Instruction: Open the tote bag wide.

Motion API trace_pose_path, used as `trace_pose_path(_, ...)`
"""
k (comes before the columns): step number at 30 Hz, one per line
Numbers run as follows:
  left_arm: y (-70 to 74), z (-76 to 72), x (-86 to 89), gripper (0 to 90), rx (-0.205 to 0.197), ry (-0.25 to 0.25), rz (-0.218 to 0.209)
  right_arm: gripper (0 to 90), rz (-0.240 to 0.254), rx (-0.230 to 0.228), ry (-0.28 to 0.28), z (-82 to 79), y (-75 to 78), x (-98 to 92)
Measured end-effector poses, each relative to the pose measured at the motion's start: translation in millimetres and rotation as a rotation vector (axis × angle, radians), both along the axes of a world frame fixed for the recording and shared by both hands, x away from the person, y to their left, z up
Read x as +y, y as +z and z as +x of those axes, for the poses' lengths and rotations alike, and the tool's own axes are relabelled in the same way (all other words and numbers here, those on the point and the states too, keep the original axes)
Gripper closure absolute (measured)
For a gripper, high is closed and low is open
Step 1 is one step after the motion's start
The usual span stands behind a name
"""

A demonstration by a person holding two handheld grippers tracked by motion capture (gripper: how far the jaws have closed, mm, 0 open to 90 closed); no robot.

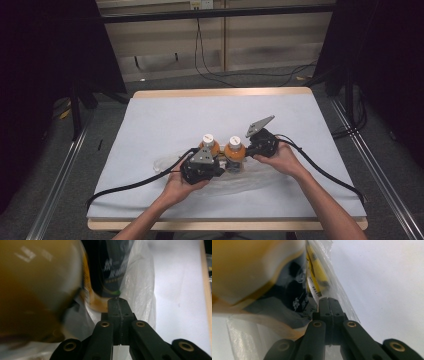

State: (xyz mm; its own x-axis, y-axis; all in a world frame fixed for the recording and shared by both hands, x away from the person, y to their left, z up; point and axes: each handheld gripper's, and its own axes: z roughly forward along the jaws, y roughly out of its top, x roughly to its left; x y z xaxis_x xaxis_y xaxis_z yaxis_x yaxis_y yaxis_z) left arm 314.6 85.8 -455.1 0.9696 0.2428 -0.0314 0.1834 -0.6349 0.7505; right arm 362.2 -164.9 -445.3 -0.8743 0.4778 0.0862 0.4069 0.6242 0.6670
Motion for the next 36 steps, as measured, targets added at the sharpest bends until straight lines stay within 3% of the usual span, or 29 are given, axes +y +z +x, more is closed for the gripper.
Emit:
trace_pose_path(9,-7.1,-3.3,-3.5,90.0,-0.007,0.005,0.039,90.0,0.025,0.031,-0.008,7.3,-7.2,4.9)
trace_pose_path(15,-14.1,-8.1,-5.0,90.0,-0.009,-0.030,0.076,90.0,0.018,0.066,-0.020,14.1,-15.9,7.2)
trace_pose_path(18,-16.3,-9.4,-5.4,90.0,-0.012,-0.034,0.074,90.0,0.007,0.081,-0.020,18.7,-22.3,11.0)
trace_pose_path(19,-17.3,-11.3,-5.3,90.0,-0.007,-0.036,0.101,90.0,0.003,0.077,-0.016,19.7,-23.8,11.6)
trace_pose_path(27,-20.7,-12.5,-5.7,90.0,0.022,-0.066,0.094,90.0,0.020,0.102,-0.037,24.8,-28.1,11.3)
trace_pose_path(33,-20.1,-14.7,-5.0,90.0,0.006,-0.068,0.108,90.0,0.012,0.106,-0.052,28.3,-31.4,12.7)
trace_pose_path(36,-21.3,-17.0,-4.8,90.0,0.007,-0.082,0.093,90.0,0.015,0.106,-0.066,31.3,-31.9,12.2)
